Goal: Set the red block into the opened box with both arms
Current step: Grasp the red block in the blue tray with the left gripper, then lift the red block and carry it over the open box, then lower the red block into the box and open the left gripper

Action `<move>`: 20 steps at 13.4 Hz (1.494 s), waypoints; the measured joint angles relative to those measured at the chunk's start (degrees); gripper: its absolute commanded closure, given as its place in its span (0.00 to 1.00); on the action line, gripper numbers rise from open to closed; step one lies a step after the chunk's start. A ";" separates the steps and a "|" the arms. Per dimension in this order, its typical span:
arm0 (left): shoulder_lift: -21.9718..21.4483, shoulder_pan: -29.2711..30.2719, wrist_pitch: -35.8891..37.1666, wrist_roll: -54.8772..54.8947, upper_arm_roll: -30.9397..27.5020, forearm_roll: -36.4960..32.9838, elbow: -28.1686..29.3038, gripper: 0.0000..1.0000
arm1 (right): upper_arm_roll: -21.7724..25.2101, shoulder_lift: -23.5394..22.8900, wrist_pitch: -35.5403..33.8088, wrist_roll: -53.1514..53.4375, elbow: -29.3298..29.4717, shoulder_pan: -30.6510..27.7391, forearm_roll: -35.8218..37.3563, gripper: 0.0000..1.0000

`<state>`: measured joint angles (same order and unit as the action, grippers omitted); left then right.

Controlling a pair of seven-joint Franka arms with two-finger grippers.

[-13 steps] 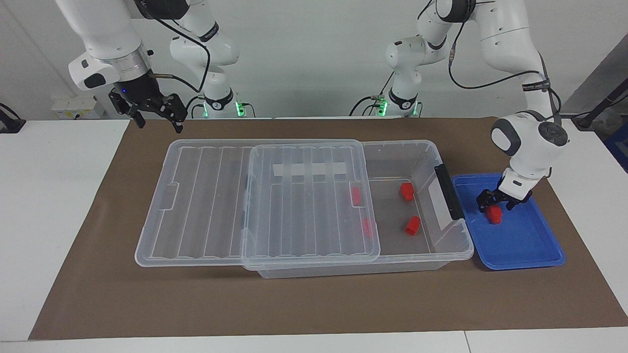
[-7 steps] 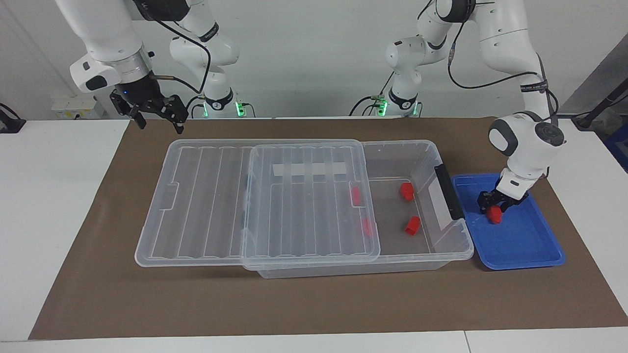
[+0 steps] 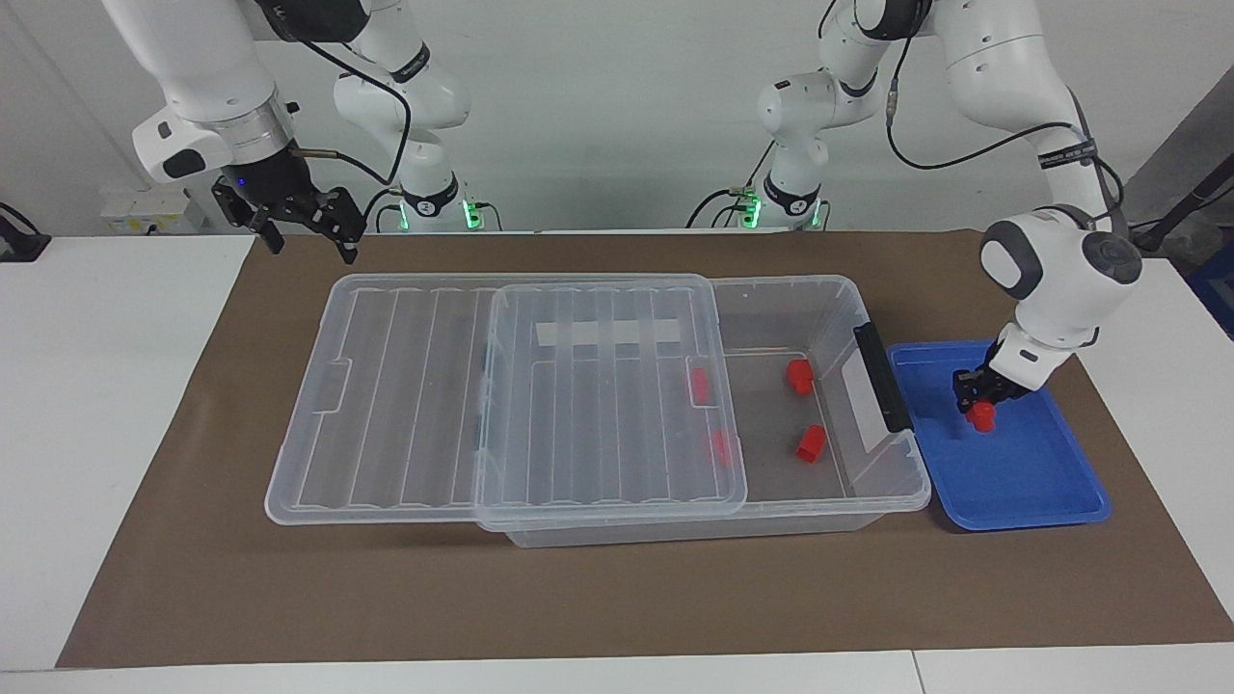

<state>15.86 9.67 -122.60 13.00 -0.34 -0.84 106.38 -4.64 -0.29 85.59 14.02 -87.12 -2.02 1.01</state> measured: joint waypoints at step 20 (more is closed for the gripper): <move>-9.40 -30.27 -4.65 -52.68 1.52 0.13 8.22 1.00 | 0.02 -0.46 6.66 0.00 -2.74 0.71 -0.05 1.00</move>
<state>6.46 -20.60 -127.25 -39.68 1.19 -0.72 114.60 -4.62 -0.75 92.25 14.02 -89.86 -1.30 0.96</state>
